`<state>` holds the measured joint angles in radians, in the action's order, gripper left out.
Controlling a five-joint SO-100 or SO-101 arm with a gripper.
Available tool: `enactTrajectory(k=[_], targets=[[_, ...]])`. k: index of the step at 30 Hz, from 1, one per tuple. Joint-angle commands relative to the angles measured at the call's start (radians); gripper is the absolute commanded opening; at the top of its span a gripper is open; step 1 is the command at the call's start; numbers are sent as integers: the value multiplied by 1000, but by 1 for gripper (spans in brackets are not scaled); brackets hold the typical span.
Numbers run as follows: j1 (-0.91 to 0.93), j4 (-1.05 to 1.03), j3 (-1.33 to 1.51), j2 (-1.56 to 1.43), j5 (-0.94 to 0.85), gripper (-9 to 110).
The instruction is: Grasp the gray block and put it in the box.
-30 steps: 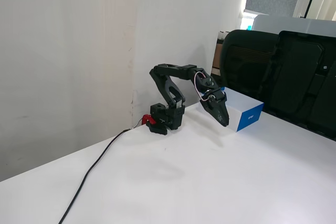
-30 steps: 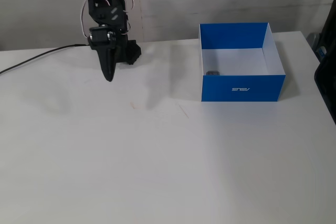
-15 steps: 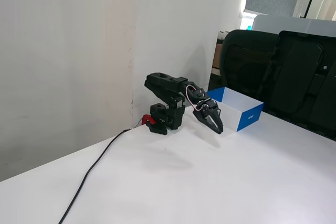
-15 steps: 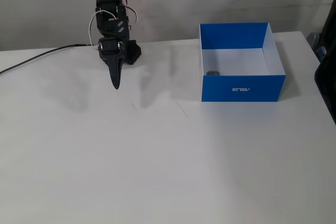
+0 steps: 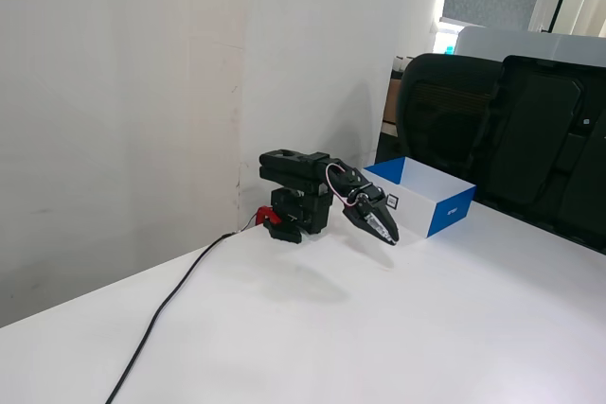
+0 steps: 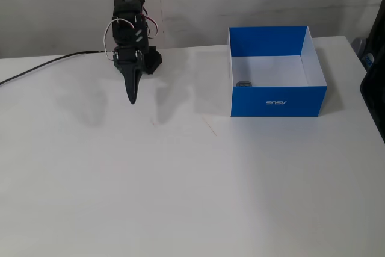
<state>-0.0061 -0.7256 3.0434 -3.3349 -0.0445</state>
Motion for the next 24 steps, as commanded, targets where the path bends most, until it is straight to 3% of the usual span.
enactTrajectory(k=[1, 11, 24], targets=[[-31, -12, 26, -58, -3, 0], [-92, -2, 112, -58, 11, 0], [-110, -167, 115, -58, 15, 0]])
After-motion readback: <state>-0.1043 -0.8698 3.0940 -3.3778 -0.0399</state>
